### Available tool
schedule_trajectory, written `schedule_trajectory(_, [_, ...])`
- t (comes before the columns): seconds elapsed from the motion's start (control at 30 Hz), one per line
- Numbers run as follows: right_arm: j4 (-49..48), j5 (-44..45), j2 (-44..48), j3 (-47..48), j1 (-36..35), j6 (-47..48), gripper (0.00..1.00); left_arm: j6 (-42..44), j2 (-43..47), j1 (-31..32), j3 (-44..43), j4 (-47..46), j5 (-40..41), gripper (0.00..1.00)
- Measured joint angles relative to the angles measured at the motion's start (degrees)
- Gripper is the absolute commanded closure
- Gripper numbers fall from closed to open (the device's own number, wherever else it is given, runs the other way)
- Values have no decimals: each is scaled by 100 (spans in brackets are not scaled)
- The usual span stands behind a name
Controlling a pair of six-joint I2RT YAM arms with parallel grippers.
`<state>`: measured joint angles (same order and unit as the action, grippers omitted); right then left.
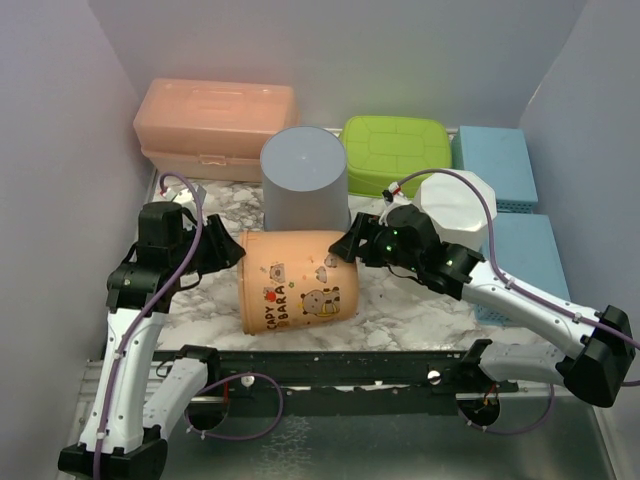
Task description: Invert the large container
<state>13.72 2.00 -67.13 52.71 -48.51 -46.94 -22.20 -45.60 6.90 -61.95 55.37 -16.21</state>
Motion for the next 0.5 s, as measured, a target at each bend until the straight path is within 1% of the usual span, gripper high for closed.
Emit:
schedule_trajectory(0.07, [-22, -46, 0, -15, 0, -17, 26, 0, 33, 0, -2, 2, -83, 49])
schedule_trajectory(0.2, [-37, -140, 0, -33, 0, -68, 26, 20, 50, 0, -2, 2, -125, 51])
schedule_trajectory(0.27, [-39, -153, 0, -39, 0, -87, 26, 66, 48, 0, -2, 7, -166, 55])
schedule_trajectory(0.33, [-42, -162, 0, -44, 0, -107, 26, 118, 39, 0, 2, 24, -186, 64])
schedule_trajectory(0.37, [-39, -166, 0, -44, 0, -109, 26, 151, 39, 0, 20, 31, -188, 66])
schedule_trajectory(0.5, [-39, -201, 9, -50, 0, -129, 26, 192, 57, 0, 81, -2, -201, 73])
